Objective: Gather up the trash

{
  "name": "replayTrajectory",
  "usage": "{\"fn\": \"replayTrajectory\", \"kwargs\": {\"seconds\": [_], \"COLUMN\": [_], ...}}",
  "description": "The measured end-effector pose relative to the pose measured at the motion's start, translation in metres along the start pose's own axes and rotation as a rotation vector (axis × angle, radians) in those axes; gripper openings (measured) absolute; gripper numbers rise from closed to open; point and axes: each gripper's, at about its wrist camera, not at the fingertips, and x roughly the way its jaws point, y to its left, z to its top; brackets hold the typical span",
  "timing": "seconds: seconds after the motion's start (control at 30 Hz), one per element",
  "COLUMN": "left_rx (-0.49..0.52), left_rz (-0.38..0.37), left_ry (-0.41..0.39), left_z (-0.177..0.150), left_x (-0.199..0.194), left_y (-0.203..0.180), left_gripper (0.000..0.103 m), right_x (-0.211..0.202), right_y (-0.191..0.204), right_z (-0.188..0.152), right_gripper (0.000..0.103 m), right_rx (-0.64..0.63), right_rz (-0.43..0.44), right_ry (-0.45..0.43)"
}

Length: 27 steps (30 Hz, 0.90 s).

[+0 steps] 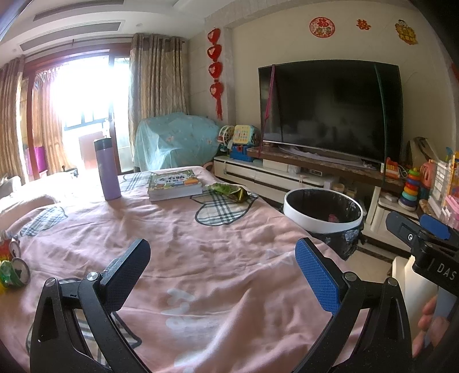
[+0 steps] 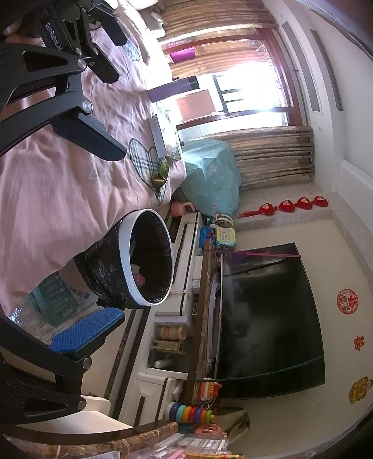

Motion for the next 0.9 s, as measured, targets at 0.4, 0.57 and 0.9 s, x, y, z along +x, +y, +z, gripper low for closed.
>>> {"fn": "replayTrajectory", "kwargs": {"seconds": [0.4,0.57,0.9], "left_rx": [0.003,0.0,0.001], "left_rz": [-0.003,-0.001,-0.005], "left_ry": [0.0,0.007,0.012], "left_z": [0.0011,0.001,0.0012], "left_x": [0.002,0.0041,0.0046], "left_y": [0.0006,0.0027,0.0044], "left_gripper": [0.103,0.103,0.103], "right_x": [0.0008,0.0008,0.0058], "right_y": [0.0004,0.0017,-0.0008], "right_z": [0.0014,0.0016,0.0014], "right_gripper": [0.103,0.103,0.103], "right_rx": [0.0,0.0,0.0], "right_rz": [0.012,0.012,0.029], "right_ry": [-0.001,0.001,0.01]}}
